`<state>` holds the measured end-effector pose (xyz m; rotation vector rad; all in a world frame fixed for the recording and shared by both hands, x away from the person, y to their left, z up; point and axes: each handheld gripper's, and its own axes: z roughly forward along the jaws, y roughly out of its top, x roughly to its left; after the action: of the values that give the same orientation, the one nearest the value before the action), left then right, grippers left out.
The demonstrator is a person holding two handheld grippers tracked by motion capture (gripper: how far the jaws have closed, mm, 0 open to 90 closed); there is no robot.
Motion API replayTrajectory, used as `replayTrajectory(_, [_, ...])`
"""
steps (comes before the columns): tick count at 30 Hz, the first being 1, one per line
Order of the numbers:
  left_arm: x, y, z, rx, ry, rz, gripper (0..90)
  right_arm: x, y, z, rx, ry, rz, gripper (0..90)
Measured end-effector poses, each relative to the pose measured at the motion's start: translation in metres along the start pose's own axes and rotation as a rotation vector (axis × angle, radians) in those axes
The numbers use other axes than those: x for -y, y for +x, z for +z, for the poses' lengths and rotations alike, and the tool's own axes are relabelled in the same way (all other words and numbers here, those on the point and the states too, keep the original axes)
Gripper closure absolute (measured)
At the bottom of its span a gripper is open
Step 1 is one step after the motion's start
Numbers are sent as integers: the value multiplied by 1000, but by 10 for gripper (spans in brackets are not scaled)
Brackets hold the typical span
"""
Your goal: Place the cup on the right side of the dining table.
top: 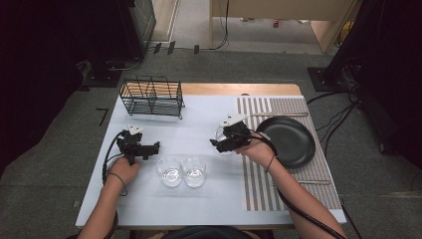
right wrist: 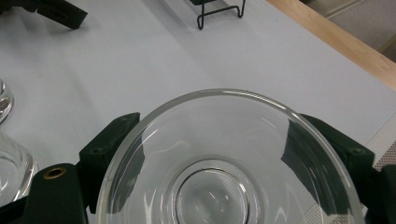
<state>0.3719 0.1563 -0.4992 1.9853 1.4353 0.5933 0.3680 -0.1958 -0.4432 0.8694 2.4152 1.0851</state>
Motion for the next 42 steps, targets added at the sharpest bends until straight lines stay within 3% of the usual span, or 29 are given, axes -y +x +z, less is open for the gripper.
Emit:
replayTrajectory(19, [0,0,0,-1,0,0,0,0,-9,1,52,-19,31,193])
replayTrajectory(42, [0,-1,0,-3,-4,-2,0,-3,-19,6,81,-37,62,193])
